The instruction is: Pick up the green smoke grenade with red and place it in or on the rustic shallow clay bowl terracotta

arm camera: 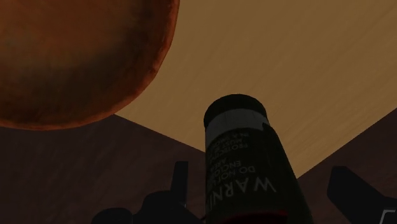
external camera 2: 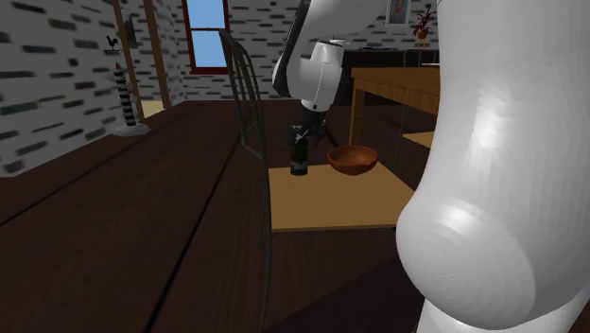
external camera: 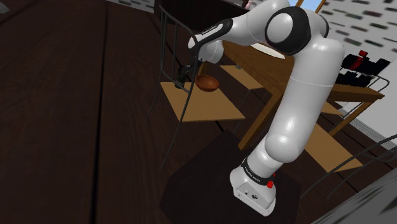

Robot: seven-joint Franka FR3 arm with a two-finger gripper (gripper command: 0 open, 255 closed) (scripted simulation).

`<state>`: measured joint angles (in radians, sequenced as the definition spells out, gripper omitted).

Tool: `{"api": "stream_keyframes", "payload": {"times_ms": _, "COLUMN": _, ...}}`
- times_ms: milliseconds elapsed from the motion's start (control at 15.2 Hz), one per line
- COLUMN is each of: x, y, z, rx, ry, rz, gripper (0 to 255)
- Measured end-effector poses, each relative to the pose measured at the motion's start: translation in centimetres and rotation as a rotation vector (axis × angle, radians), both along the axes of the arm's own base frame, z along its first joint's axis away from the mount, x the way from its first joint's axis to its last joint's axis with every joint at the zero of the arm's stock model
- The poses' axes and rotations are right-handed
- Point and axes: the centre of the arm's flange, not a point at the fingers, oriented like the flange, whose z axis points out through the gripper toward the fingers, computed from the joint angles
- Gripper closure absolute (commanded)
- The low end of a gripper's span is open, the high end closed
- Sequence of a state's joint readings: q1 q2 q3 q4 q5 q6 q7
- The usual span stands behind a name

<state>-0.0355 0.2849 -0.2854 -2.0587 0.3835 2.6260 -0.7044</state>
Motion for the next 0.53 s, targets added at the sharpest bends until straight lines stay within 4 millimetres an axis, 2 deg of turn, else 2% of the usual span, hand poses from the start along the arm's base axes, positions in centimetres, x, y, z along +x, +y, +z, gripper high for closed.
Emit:
{"api": "stream_keyframes", "payload": {"times_ms": 396, "x": 0.24, "y": 0.01, "z": -0.43, "rx": 0.000, "ry": 0.000, "rz": 0.000, "gripper": 0}}
{"api": "stream_keyframes", "payload": {"times_ms": 462, "x": 0.24, "y": 0.01, "z": -0.43, "rx": 0.000, "ry": 0.000, "rz": 0.000, "gripper": 255}}
{"api": "stream_keyframes", "payload": {"times_ms": 528, "x": 0.24, "y": 0.00, "z": -0.42, "rx": 0.000, "ry": 0.000, "rz": 0.000, "gripper": 255}}
